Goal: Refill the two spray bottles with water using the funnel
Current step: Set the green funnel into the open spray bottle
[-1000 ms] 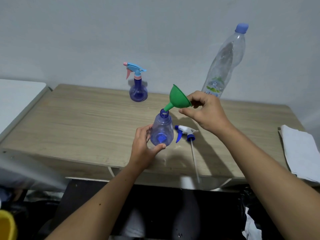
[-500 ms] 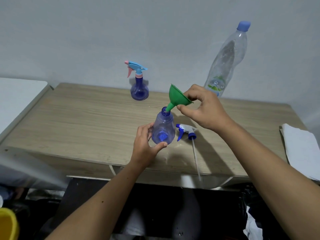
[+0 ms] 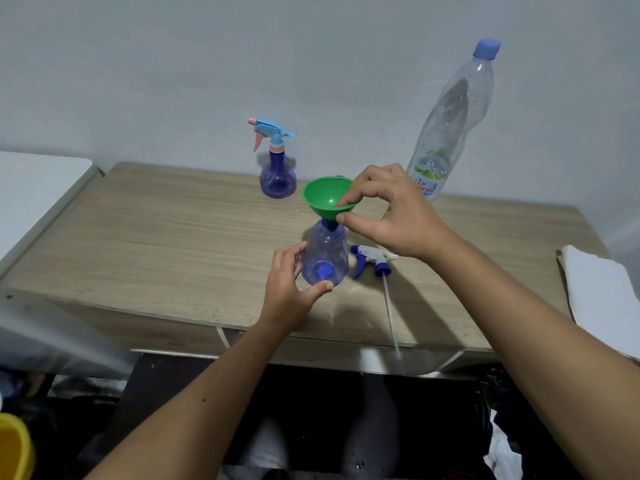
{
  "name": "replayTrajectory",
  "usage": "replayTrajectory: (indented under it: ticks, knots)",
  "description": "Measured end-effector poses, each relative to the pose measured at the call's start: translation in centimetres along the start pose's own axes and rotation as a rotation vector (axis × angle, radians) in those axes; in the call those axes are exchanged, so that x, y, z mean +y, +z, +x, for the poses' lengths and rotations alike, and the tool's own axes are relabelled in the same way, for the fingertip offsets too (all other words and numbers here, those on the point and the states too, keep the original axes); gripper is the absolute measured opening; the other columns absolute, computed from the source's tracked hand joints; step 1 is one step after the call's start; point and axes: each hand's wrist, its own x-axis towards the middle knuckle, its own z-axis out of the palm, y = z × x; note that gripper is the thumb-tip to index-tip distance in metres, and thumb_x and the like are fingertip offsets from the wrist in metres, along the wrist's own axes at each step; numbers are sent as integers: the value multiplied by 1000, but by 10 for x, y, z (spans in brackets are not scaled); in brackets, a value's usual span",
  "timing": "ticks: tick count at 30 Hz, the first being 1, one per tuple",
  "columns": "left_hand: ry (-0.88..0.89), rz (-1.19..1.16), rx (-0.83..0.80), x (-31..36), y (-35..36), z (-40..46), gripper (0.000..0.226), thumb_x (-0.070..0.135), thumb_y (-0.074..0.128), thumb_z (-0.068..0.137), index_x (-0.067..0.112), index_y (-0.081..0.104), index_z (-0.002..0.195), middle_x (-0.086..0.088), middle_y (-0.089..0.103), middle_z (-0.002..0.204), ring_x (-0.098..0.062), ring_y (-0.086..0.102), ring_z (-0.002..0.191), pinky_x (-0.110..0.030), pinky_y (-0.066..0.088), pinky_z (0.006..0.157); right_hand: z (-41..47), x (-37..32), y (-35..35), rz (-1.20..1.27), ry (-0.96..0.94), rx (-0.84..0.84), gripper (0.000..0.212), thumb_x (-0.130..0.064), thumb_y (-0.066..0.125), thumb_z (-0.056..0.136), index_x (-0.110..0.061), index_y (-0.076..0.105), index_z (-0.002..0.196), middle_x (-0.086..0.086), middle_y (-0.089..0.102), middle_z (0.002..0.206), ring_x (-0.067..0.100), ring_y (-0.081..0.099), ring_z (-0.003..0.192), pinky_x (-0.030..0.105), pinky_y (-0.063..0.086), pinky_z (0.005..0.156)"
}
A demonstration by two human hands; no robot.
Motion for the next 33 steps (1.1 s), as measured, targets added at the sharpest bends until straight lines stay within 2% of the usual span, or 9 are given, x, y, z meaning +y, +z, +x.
replayTrajectory:
  ticks: [3, 6, 14, 18, 22, 27, 33]
  knots:
    - [-4, -3, 0, 0, 1, 0, 90, 16, 99, 73, 5, 52, 149, -1, 52, 138, -9, 61, 130, -34, 53, 112, -3, -1, 1, 25, 10, -3, 15, -30, 87, 85, -36, 77, 95, -19, 68, 98, 21, 53, 109, 15, 37, 92]
    - [-15, -16, 5, -1, 1, 0, 90, 14, 99, 72, 5, 52, 148, -1, 52, 138, -9, 61, 129, -37, 54, 112, -5, -1, 2, 26, 3, 0, 17, -31, 87, 85, -39, 75, 94, -17, 69, 98, 22, 53, 110, 13, 37, 92]
    - [-15, -16, 4, 0, 2, 0, 91, 17, 100, 72, 8, 51, 148, -1, 52, 138, -10, 61, 130, -39, 54, 113, -11, 2, 3, -8, -21, -2, 15, -30, 88, 82, -30, 80, 95, -12, 71, 98, 19, 49, 108, 6, 33, 89]
    - [-15, -4, 0, -1, 2, 0, 92, 19, 100, 72, 10, 50, 149, 0, 52, 138, -7, 61, 129, -38, 54, 112, -11, 2, 3, -10, -11, 15, 18, -29, 89, 82, -29, 80, 98, -12, 71, 101, 21, 51, 111, 11, 35, 92]
    - [-10, 9, -2, -4, 2, 1, 94, 28, 98, 71, 12, 50, 150, 3, 52, 139, -14, 62, 130, -43, 56, 110, -11, 1, 2, -11, -13, 16, 19, -26, 88, 83, -29, 81, 100, -11, 70, 103, 21, 52, 109, 15, 37, 92]
    - [1, 49, 3, -6, 4, 0, 96, 28, 99, 73, 15, 47, 153, 6, 49, 142, -13, 61, 130, -43, 55, 110, -12, 1, -1, -13, -8, 30, 23, -24, 88, 81, -33, 79, 100, -11, 67, 106, 21, 55, 108, 15, 37, 93]
    - [-25, 90, 71, 2, 6, -16, 110, 32, 103, 66, 18, 40, 155, 7, 39, 144, -13, 55, 130, -42, 54, 108, -22, 0, -12, 36, 2, 58, 35, -25, 83, 76, -27, 76, 110, -6, 63, 117, 19, 59, 113, 21, 40, 96]
